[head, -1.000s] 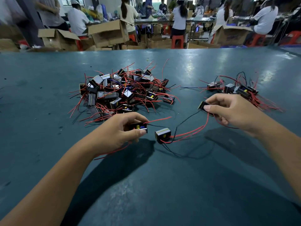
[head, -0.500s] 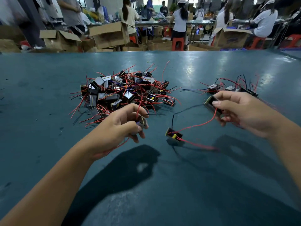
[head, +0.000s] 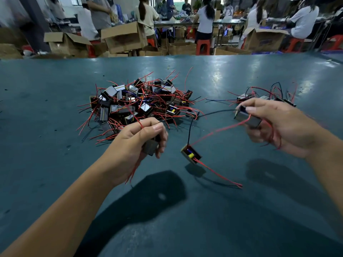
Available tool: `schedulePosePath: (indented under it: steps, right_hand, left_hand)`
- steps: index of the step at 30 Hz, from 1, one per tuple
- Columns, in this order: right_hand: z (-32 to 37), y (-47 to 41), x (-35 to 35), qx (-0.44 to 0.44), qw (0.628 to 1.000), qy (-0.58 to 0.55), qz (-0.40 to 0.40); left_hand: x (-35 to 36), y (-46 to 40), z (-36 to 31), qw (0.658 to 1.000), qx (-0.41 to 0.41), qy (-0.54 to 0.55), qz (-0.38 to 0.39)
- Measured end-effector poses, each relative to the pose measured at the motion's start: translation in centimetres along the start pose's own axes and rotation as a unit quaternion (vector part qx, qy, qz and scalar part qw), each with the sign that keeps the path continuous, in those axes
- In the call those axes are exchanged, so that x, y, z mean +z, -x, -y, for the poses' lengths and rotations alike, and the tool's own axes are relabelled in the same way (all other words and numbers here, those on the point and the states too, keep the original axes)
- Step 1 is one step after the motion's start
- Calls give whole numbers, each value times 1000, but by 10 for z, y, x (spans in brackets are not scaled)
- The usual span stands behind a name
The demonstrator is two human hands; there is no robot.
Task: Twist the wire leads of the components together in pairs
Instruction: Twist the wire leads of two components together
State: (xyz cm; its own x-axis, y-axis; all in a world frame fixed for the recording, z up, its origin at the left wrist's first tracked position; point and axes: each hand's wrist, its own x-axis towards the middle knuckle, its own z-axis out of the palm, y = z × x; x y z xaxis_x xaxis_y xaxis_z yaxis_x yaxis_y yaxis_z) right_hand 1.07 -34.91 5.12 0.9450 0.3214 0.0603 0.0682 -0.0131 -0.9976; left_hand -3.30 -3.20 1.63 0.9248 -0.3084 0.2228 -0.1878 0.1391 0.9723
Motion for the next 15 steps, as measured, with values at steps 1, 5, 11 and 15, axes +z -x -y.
schedulePosePath:
  steps: [1,5,11,15]
  right_hand:
    - [1,0,2,3,999,-51,16]
    - [-5,-3,15,43,995,-66,54]
    - [-17,-3,21,100,993,-22,53]
    - [-27,-7,15,53,950,306,-37]
  left_hand:
    - [1,1,-1,1000,6,14,9]
    - [5,0,0,997,2,-68,-21]
    - [11,-1,6,994,-34,-97,-25]
    - [11,0,7,992,-89,-87,-1]
